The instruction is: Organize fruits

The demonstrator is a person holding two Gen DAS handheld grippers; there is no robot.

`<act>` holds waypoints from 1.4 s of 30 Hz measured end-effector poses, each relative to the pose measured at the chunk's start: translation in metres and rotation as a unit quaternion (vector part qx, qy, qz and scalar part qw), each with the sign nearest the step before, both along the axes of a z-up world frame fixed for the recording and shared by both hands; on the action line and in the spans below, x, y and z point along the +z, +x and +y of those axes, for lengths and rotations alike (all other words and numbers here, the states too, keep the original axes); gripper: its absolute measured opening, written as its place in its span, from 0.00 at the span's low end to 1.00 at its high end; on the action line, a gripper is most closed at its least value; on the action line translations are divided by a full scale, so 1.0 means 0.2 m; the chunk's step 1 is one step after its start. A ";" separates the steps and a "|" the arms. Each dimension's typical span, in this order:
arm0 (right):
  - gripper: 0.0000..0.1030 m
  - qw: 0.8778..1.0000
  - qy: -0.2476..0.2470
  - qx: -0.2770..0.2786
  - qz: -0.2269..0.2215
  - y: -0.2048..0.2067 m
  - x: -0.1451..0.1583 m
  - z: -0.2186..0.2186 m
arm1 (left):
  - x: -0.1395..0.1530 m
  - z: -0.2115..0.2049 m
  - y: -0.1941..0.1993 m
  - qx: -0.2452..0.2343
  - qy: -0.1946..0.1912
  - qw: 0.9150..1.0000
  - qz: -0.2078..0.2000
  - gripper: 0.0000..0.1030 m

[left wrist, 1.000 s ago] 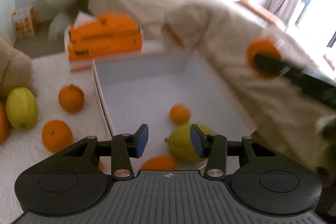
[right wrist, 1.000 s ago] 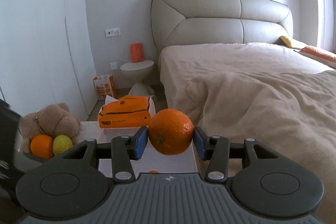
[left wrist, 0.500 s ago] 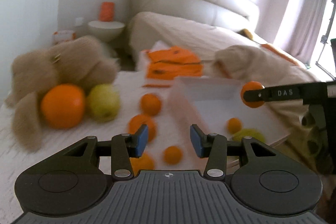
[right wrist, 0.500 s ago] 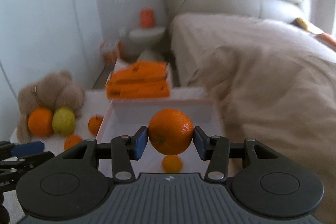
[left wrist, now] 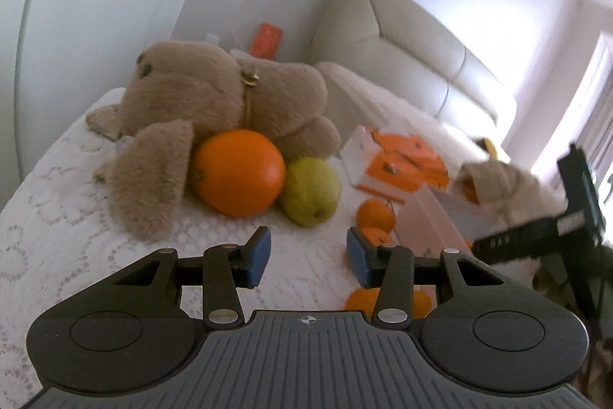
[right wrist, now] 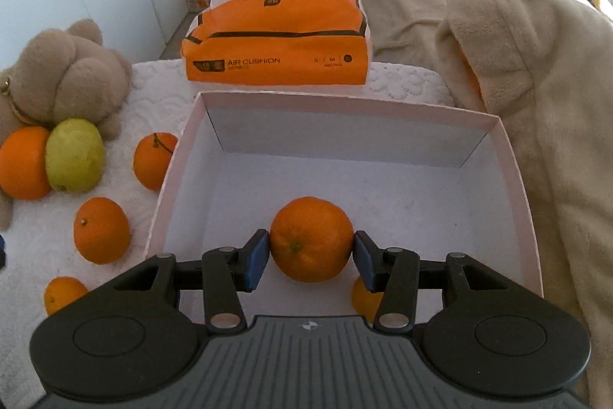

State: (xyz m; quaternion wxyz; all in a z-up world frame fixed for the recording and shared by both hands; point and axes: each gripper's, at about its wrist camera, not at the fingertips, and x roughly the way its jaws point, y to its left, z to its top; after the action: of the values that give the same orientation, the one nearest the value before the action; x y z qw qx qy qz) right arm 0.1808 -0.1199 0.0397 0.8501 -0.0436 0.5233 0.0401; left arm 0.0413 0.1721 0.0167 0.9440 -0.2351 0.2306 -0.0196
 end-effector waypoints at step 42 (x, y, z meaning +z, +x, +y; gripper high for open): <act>0.57 0.986 0.123 0.110 -0.008 0.08 -0.01 0.75 | -0.09 0.27 -0.13 0.120 -0.101 0.987 -0.028 0.47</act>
State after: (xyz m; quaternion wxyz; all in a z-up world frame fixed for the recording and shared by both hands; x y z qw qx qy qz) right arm 0.1959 0.0297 0.0381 0.8438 0.0032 0.4992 0.1969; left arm 0.0158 0.2254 -0.0014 0.9170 -0.3545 0.1711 0.0642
